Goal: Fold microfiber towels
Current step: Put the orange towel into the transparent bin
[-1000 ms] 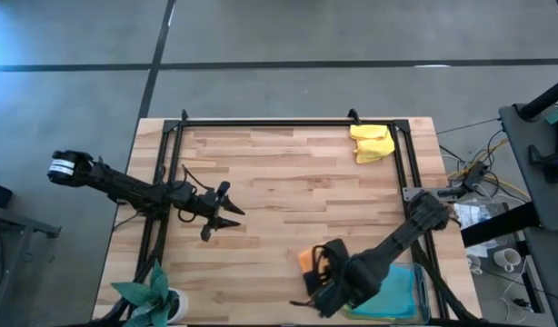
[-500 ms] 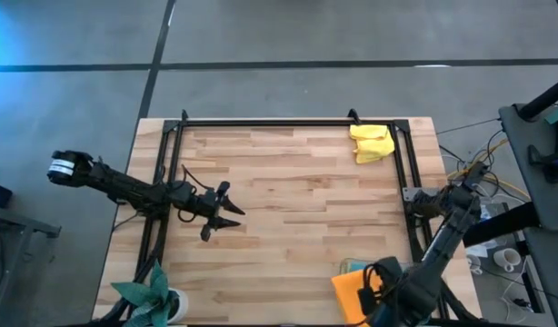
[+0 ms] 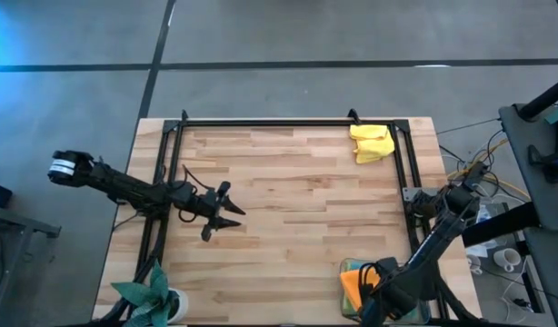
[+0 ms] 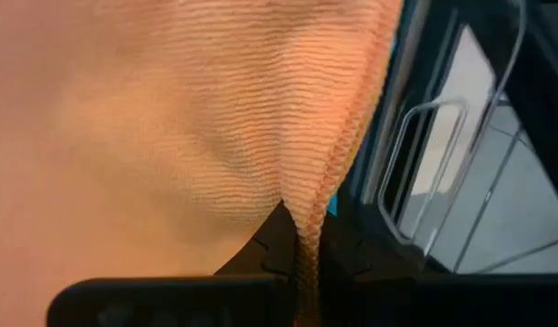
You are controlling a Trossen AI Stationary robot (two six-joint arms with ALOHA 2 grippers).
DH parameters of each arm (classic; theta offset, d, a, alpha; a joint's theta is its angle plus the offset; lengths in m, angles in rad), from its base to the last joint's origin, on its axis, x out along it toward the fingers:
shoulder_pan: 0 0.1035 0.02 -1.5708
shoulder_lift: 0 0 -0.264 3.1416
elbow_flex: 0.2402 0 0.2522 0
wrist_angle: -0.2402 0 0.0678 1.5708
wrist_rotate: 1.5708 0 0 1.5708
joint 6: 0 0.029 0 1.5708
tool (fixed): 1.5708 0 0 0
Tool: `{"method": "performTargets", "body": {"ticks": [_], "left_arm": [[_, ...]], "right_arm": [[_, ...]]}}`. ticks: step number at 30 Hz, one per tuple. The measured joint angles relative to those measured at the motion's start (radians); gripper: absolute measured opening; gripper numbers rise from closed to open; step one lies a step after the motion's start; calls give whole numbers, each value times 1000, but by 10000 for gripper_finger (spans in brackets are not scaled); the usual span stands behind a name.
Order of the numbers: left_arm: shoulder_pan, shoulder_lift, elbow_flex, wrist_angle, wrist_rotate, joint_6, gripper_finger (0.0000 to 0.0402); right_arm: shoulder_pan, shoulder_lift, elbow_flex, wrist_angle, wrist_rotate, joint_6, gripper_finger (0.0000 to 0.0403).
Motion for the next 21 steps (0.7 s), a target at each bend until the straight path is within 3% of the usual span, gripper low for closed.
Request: {"method": "performTargets", "body": {"ticks": [13, 18, 21], "left_arm": [[0, 72, 8, 7, 0, 7, 152], [0, 76, 8, 18, 0, 6, 152], [0, 76, 8, 18, 0, 6, 152]], "right_arm": [[-3, 7, -53, 18, -133, 8, 17], [-3, 7, -32, 18, -172, -63, 74], [-3, 7, -2, -11, -196, -198, 121]]}}
